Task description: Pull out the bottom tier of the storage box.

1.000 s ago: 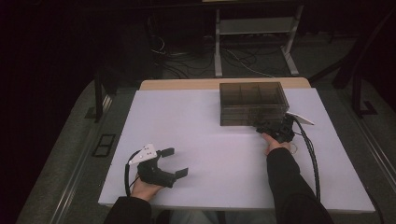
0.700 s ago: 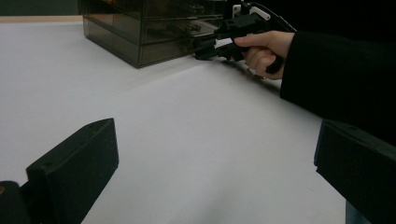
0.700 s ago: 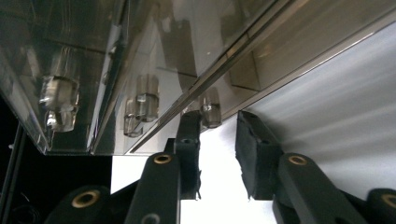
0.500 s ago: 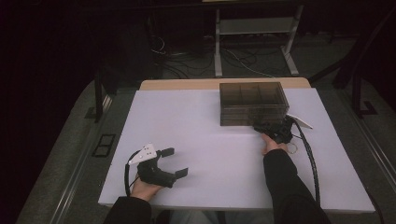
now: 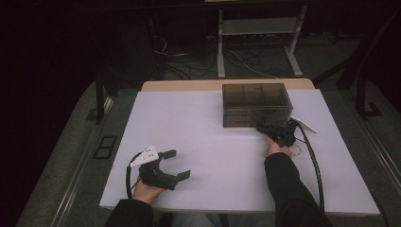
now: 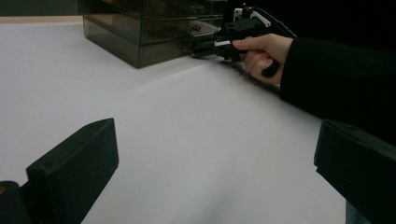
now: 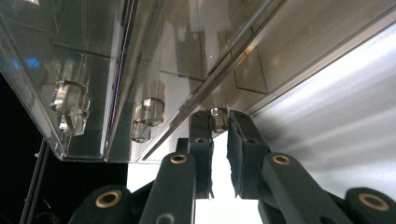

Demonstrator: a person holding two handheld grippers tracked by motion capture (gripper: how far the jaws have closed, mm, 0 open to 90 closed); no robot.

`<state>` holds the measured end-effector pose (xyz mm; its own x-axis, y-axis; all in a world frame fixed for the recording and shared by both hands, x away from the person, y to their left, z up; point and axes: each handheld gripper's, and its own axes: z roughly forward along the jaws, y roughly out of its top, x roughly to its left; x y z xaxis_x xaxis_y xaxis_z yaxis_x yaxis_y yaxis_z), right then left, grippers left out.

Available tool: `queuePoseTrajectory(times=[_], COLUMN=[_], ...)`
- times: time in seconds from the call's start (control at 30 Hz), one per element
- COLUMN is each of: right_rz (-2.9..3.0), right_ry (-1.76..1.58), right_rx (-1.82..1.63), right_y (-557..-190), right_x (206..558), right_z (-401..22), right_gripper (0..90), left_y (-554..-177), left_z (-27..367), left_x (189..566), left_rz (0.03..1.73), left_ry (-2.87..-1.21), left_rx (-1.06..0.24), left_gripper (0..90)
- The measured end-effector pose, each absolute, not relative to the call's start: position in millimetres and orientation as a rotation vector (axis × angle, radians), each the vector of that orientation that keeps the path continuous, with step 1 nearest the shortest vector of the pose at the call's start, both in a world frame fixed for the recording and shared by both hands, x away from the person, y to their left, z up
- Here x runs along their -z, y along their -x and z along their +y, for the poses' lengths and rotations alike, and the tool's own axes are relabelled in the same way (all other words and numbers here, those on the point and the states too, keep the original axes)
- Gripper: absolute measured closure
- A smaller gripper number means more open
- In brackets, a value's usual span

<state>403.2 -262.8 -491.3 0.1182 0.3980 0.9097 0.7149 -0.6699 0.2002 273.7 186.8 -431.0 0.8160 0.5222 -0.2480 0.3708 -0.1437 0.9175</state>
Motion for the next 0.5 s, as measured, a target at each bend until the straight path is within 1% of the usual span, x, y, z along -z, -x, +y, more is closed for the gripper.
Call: queuePoseTrajectory(times=[0.5], right_rz=[-1.011], right_ry=[2.138], right_rx=[1.577], right_y=[-398.4], right_x=[492.0], right_z=[-259.6], right_gripper=[79.3], left_y=[-273.9], left_z=[186.6], left_x=[431.2], left_rz=[0.689], left_ry=[-1.762], left_rx=[-0.151], left_gripper=[0.0])
